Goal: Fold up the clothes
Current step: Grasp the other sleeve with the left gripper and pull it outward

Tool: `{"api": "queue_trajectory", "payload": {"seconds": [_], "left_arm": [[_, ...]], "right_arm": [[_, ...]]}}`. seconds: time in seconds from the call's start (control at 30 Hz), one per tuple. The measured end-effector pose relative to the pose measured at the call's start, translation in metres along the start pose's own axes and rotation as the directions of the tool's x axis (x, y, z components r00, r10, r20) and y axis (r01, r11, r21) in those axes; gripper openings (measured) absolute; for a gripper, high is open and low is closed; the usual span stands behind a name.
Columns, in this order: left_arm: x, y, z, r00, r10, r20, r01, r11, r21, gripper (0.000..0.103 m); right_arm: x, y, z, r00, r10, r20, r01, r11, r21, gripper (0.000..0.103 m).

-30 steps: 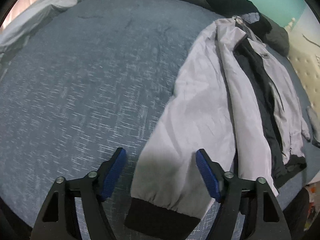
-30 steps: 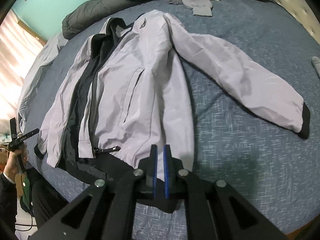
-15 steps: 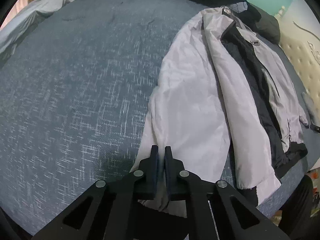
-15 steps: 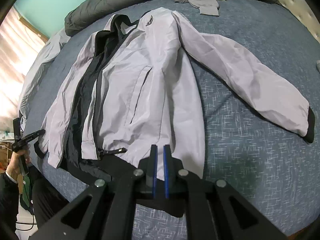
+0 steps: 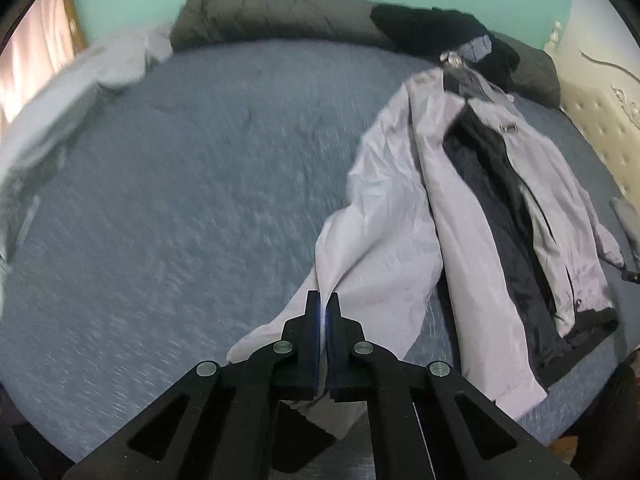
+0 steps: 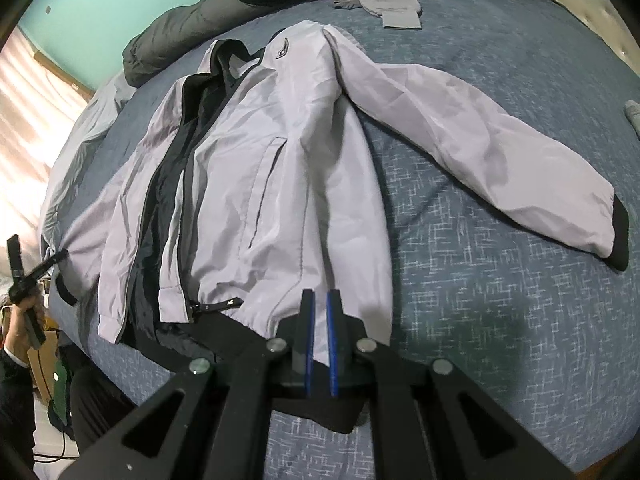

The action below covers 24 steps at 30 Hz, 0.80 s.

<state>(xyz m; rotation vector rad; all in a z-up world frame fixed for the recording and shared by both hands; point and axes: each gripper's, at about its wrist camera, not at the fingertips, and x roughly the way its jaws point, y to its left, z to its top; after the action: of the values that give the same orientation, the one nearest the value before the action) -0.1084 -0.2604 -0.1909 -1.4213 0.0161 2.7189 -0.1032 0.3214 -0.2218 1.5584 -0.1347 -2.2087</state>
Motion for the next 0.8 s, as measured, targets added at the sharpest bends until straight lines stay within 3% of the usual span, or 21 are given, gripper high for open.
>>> {"api": "queue_trajectory", "payload": {"seconds": [0.17, 0.4, 0.53, 0.6, 0.73, 0.8], "left_arm": [[-0.019, 0.014, 0.032, 0.997, 0.072, 0.035, -0.074, 0.997, 0.039, 0.002], [-0.011, 0.064, 0.057, 0.988, 0.152, 0.015, -0.152, 0.988, -0.030, 0.002], [0.026, 0.102, 0.049, 0.980, 0.183, -0.079, -0.192, 0.971, -0.140, 0.004], [0.042, 0.115, 0.038, 0.982, 0.147, -0.121, -0.169, 0.966, -0.193, 0.005], [0.044, 0.122, 0.025, 0.984, 0.139, -0.113, -0.160, 0.965, -0.207, 0.023], [0.037, 0.127, 0.021, 0.985, 0.131, -0.108, -0.154, 0.959, -0.237, 0.024]], "right_arm": [[0.000, -0.002, 0.000, 1.000, 0.004, 0.000, -0.004, 1.000, 0.016, 0.005], [0.004, 0.004, 0.002, 1.000, -0.004, -0.010, 0.004, 1.000, 0.001, 0.005], [0.008, 0.008, 0.006, 1.000, -0.015, -0.017, 0.015, 1.000, 0.001, 0.005], [0.007, 0.012, 0.007, 1.000, -0.017, -0.017, 0.017, 1.000, -0.007, 0.005], [0.009, 0.021, 0.011, 1.000, -0.012, -0.019, 0.011, 1.000, -0.026, 0.005], [0.012, 0.026, 0.013, 1.000, -0.002, -0.023, 0.001, 0.999, -0.035, 0.005]]}}
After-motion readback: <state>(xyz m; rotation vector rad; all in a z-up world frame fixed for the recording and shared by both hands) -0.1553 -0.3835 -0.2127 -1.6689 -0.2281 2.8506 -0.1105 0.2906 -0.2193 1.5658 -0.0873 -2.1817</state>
